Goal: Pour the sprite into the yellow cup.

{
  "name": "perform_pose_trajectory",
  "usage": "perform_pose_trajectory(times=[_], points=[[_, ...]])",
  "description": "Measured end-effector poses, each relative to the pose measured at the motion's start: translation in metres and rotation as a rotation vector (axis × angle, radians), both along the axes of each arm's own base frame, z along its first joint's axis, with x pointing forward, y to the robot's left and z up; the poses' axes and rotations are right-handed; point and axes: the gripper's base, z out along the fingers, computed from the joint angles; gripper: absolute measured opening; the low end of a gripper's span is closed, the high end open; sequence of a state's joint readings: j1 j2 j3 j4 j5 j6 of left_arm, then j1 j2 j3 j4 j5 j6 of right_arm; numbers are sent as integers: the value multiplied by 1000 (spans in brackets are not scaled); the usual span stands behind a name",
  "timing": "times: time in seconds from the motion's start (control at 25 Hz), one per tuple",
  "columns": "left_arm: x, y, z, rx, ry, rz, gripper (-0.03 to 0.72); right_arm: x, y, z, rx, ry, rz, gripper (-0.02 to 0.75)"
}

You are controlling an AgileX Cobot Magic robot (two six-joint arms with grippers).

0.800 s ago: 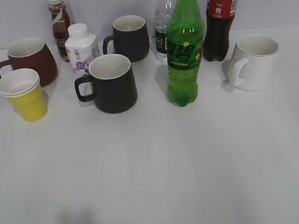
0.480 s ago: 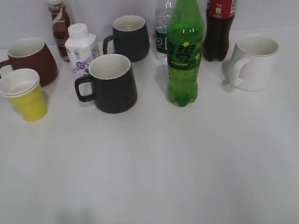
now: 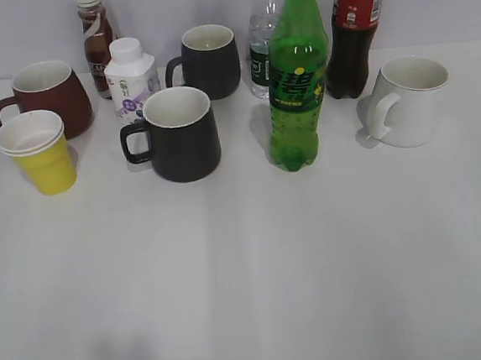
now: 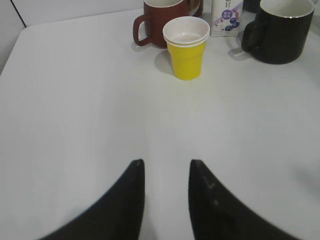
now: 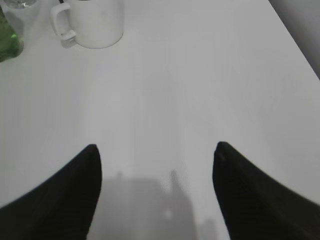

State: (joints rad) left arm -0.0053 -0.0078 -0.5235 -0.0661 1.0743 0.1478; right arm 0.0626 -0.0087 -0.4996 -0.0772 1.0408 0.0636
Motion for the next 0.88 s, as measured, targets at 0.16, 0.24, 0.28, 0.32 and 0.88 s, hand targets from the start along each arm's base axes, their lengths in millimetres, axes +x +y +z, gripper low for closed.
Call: perform_pose_trajectory(times=[0.16,0.24,0.28,0.32,0.88], points=[[0,0,0,0,0,0,239,0,0,0,0,0,0,519],[0,0,0,0,0,0,239,0,0,0,0,0,0,519],[0,0,0,0,0,0,239,0,0,0,0,0,0,519],[0,0,0,0,0,0,239,0,0,0,0,0,0,519],[9,0,13,-7,-73,-50,239,5,3,15,30,-113,24,519]])
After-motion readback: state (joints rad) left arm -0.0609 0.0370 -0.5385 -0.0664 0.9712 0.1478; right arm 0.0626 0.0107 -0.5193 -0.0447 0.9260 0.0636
